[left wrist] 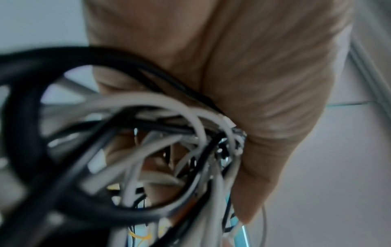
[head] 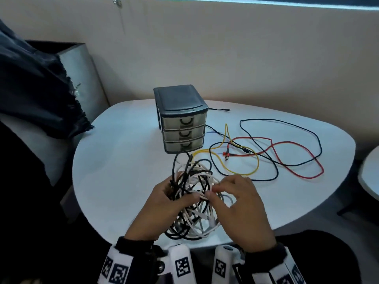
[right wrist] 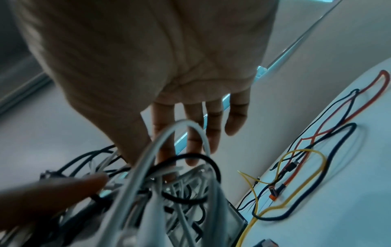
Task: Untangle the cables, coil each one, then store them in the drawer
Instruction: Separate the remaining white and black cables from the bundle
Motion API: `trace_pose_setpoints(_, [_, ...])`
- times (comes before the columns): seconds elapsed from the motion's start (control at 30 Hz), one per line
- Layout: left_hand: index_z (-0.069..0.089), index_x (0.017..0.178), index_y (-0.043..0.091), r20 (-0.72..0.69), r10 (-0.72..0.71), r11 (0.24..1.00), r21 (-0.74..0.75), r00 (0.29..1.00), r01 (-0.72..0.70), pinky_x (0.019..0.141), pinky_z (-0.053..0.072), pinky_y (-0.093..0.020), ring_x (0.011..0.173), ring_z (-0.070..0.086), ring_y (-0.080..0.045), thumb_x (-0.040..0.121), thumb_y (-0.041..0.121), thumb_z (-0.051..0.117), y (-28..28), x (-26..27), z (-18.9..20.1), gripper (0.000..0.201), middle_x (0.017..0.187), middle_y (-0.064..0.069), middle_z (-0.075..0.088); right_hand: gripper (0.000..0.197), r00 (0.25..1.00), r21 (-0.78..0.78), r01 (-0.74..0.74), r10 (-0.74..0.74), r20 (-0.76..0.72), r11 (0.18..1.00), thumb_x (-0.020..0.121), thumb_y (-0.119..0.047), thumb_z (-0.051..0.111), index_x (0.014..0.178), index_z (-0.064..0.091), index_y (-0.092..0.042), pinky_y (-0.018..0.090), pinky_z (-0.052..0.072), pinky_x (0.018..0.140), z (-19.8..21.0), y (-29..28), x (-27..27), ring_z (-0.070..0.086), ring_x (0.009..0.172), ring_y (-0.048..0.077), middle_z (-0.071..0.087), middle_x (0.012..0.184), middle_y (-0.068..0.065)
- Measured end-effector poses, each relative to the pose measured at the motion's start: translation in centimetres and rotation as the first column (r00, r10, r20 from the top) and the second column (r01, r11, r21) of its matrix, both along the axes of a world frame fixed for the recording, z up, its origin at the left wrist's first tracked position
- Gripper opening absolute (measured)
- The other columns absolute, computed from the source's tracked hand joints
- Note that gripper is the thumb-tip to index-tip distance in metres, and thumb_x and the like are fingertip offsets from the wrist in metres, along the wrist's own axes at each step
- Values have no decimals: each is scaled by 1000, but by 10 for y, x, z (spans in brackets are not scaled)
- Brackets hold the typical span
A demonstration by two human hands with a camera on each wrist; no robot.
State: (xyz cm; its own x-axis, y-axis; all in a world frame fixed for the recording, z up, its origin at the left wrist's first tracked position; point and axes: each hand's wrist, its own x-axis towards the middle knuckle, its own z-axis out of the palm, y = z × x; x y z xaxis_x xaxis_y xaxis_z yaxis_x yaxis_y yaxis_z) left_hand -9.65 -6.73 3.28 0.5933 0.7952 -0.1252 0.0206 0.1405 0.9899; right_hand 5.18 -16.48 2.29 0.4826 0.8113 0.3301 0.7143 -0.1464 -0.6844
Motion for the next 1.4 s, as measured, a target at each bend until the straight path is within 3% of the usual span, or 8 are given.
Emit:
trace_pose_setpoints(0.17, [68,108,24,-152,-43,985,160,987,67,73,53,-21,82,71,-5,81,-5,74,0,-4,-2,40,89,9,77,21,998,-37,-57,58,0,998,86,-22,71,75,59,-35,12,37,76,9,0,0,50,91,2,53,85,-17])
trace_pose_setpoints(0.3, [64,108,38,-284,-22,963,250,959,96,80,55,-25,85,70,1,80,6,74,0,-2,-5,44,91,19,74,15,996,-94,-81,79,-28,992,93,-25,59,78,58,-27,29,47,67,34,5,5,58,75,5,62,76,-11])
trace_pose_setpoints(0.43, [63,107,36,-269,-8,969,235,963,73,68,57,-27,72,74,-9,83,3,69,2,3,0,41,87,14,75,18,967,-67,-175,159,-201,982,97,-21,53,80,56,-21,18,36,52,53,14,13,53,51,5,68,70,-6])
trace_pose_setpoints(0.7, [67,100,36,-303,145,956,288,942,-55,82,56,-34,86,70,-2,80,2,63,8,-5,-5,39,91,21,74,14,948,158,-109,151,-281,981,89,-15,69,78,69,-23,47,54,63,70,14,33,48,56,22,51,60,8])
trace_pose_setpoints(0.97, [69,104,21,-29,150,989,20,988,-149,59,51,-13,74,73,-6,84,-5,72,9,-6,-3,32,88,2,77,10,868,30,-177,170,-467,984,92,-4,63,86,67,-12,16,42,48,59,9,40,56,48,15,69,64,6])
trace_pose_setpoints(1.13, [72,102,15,-97,39,987,157,995,-23,70,51,-16,82,70,-10,85,13,76,10,-7,-9,18,90,-2,77,14,831,100,-113,149,-536,989,89,-1,66,80,71,-10,21,45,48,41,10,20,53,48,14,69,65,7])
trace_pose_setpoints(1.27, [70,113,25,-150,-71,962,252,986,108,79,50,-17,90,69,-2,90,15,72,5,-1,-4,25,95,13,75,17,779,123,-62,125,-615,991,97,-5,55,108,54,-17,24,39,48,40,20,4,45,47,16,67,67,7])
trace_pose_setpoints(1.4, [68,113,31,-223,-88,925,344,971,163,82,52,-21,91,70,-4,93,21,70,4,1,-3,23,98,12,74,28,690,129,-49,127,-712,990,96,-1,46,112,56,-20,16,29,48,48,21,0,32,49,9,41,61,6])
